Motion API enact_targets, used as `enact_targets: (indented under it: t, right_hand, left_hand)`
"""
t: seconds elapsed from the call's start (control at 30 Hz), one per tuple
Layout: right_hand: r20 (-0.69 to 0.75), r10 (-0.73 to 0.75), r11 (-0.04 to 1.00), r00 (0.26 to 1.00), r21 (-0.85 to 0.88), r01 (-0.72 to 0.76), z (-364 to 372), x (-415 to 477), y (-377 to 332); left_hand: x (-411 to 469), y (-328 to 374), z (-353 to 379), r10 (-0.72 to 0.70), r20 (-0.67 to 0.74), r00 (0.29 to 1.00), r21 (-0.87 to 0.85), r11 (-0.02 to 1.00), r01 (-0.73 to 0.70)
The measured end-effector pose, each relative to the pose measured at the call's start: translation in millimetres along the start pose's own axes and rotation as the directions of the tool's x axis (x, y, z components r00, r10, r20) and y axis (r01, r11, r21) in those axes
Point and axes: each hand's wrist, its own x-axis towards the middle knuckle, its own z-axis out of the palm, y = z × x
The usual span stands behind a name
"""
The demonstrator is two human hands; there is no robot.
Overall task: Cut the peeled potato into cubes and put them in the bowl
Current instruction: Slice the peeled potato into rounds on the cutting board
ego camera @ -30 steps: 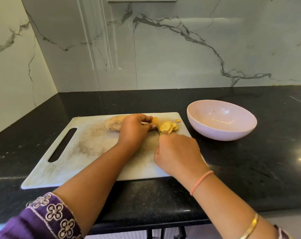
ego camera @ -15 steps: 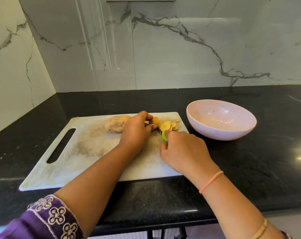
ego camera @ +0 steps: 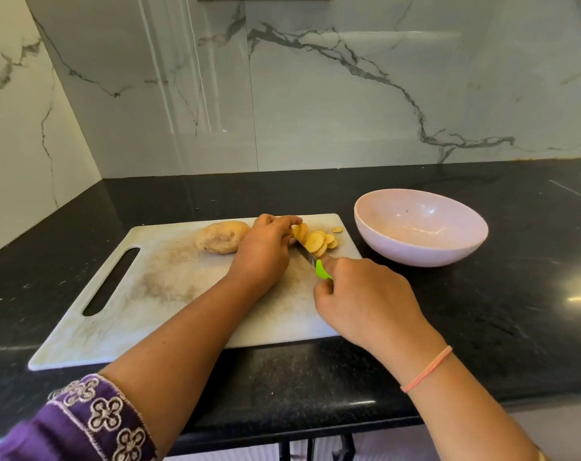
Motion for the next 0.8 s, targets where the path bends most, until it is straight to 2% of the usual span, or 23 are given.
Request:
enact_targets:
  t: [0.13,0.23,0.3,0.6,0.8]
  right_hand:
    - [0.046,0.070,0.997,0.996,0.040,-0.072,-11.6,-3.7,7.8]
    - [0.059,0.116,0.989,0.991,0.086,-0.121,-14.1,-4.4,11.7]
    - [0.066,0.139,0.983,0.988,0.110,-0.146,-13.7,-4.9,12.7]
    - [0.065,0.125,0.987,0.990,0.096,-0.131,-12.8,0.2,3.1]
    - [0.057,0.127,0.990,0.990,0.062,-0.131,-18.2,-1.3,3.9]
  left_hand:
    - [-2.6,0.3,2.5,-0.004,0.017,1.000,-0.029,1.000,0.004]
    - [-4.1,2.5,3.8,-0.080,0.008,0.997,-0.136,0.988,0.080]
    - [-4.5,4.3,4.5,-0.121,0.025,0.992,-0.149,0.981,0.123]
    - [-5.9,6.8,-1.7,-0.013,0.031,0.999,-0.121,0.993,0.017]
    - [-3.1,10.9,0.1,-0.049,0.022,0.999,-0.113,0.992,0.051]
